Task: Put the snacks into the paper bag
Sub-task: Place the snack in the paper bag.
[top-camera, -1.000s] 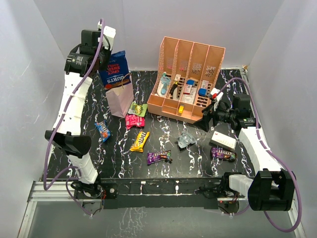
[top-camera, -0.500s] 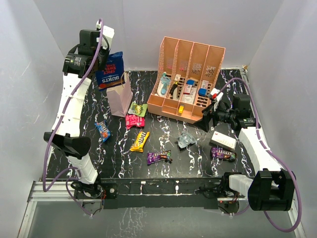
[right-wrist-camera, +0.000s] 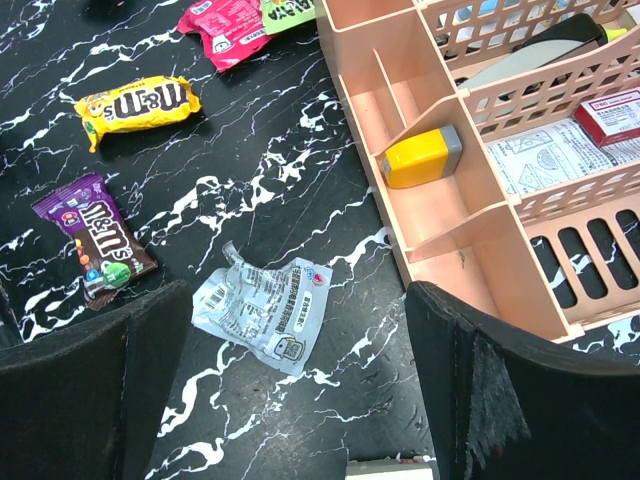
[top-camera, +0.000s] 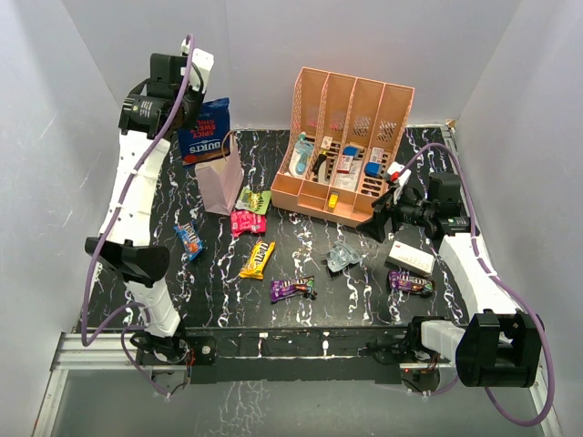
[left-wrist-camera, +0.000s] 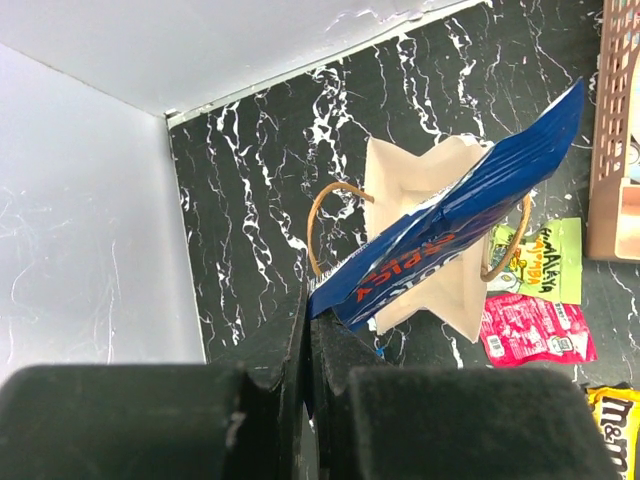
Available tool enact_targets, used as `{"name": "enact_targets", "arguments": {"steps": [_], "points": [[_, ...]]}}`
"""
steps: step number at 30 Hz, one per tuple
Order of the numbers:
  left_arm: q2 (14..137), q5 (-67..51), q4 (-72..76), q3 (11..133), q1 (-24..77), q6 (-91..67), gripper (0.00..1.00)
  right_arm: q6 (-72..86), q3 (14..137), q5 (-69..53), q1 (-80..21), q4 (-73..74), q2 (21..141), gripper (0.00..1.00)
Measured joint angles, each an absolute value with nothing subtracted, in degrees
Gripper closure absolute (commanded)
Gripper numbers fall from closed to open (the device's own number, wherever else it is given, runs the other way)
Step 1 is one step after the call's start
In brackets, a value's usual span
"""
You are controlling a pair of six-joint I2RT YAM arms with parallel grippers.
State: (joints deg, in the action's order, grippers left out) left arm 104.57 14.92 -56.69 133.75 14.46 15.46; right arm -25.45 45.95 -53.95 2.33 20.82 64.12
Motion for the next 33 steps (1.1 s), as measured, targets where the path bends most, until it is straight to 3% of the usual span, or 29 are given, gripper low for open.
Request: {"name": "enact_targets", "arguments": {"steps": [15, 33], "points": [[108.0, 8.9, -63.9, 138.0, 14.5, 16.6, 1.0, -25.5, 45.9, -54.0, 2.3, 20.8, 64.2, 0.08], [107.4, 5.0, -60.8, 138.0, 14.5, 14.6, 1.0, -25.6, 45.2, -53.9, 2.4, 20.8, 65.0, 0.07]]}}
